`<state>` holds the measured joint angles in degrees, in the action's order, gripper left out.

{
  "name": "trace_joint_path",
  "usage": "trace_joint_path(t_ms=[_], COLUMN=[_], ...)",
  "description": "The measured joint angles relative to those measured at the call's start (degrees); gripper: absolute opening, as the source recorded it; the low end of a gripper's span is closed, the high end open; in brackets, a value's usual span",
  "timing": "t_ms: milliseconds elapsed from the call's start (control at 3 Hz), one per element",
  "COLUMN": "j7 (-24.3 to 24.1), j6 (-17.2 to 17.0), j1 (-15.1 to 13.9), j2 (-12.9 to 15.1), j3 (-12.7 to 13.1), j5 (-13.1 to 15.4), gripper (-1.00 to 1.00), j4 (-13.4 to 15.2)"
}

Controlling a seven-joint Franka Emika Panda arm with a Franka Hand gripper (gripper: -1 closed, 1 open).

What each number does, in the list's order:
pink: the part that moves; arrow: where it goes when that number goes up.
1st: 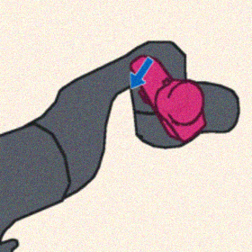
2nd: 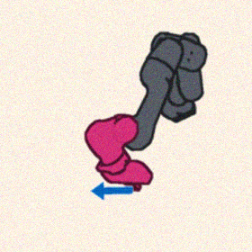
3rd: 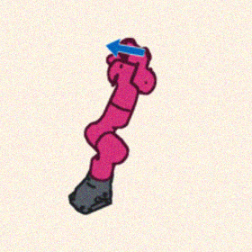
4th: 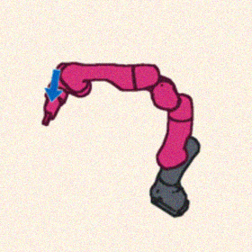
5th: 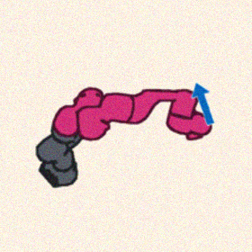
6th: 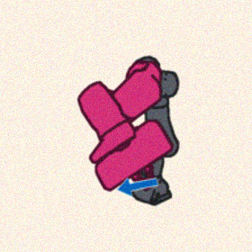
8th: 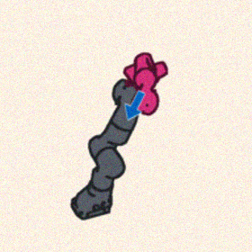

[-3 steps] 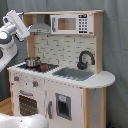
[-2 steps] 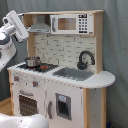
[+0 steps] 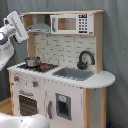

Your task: Play with the kitchen

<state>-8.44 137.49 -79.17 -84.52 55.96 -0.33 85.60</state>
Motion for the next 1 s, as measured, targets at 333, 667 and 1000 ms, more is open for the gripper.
trace_joint_path(t_ms=[333,667,1000], j7=[-3.68,-7.08,-10.20], j6=[-4.11,-6.78,-10.93], j1=[-2.41,-5.69,-8.43], j2=[0.02,0.07,0.12], j3=[0.06,0.06,0.05], j5=[0.00,-0.01,-0.01], gripper=[1.00,1.00,1.00], j4=[-2.36,-4.57,-5.66])
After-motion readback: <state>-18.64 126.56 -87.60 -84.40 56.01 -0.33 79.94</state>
